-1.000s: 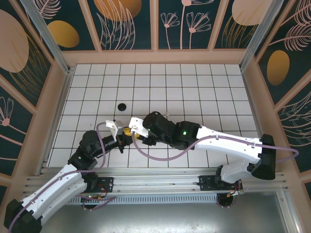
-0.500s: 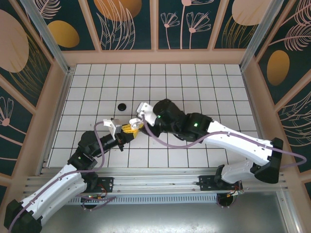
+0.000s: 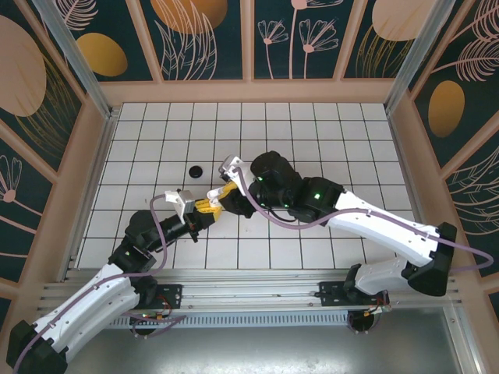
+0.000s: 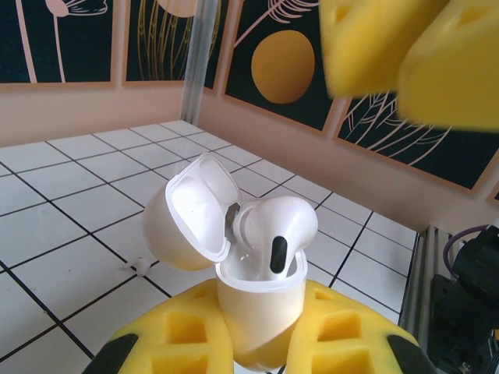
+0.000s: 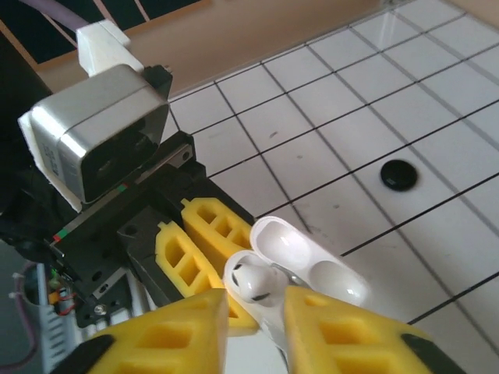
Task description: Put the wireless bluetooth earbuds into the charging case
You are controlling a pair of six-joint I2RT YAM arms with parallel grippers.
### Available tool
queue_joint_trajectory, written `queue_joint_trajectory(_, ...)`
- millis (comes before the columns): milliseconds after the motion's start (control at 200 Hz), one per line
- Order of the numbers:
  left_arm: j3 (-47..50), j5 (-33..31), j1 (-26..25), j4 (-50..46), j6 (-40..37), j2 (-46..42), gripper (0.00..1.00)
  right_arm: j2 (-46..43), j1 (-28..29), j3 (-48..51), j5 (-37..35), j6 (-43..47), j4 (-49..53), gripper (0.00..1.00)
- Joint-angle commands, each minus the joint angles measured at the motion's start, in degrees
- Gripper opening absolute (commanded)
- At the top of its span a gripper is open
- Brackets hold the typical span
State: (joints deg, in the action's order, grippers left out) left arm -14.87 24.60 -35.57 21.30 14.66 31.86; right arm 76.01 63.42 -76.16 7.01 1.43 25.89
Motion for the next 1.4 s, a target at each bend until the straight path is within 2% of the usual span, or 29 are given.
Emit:
queue_joint_trajectory(0, -1.2, -0.17, 0.01, 2.88, 0.65, -0.45, 0.0, 1.72, -0.15, -2.25, 3.12, -1.43, -1.26, 0.21)
queue_joint_trajectory(591, -1.03, 0.88, 0.04, 3.32, -1.01, -0.47, 0.0, 5.44, -0.71, -2.99, 4.95, -1.52, -0.32, 0.09)
queue_joint_trajectory(816, -1.03, 1.15, 0.06, 3.75, -1.21, -0.21, 0.0, 6.94, -1.02, -3.9, 3.48, -2.74, 0.82, 0.04)
queue_joint_trajectory(996, -0.95, 0.97, 0.0, 3.88, -1.87, -0.04, 0.0, 7.66, -1.19, -4.35, 2.14, -3.76, 1.79, 0.04)
queue_joint_trajectory(1201, -0.97, 0.13, 0.05, 3.5, -2.78, 0.16, 0.0, 5.85, -1.78, -4.81, 2.49, -5.67, 0.14, 0.17)
queue_joint_trajectory(1396, -0.1, -2.66, 0.06, 3.14, -3.47, -0.46, 0.0, 3.09, -3.95, -8.66, 0.56, -9.59, 0.79, 0.33)
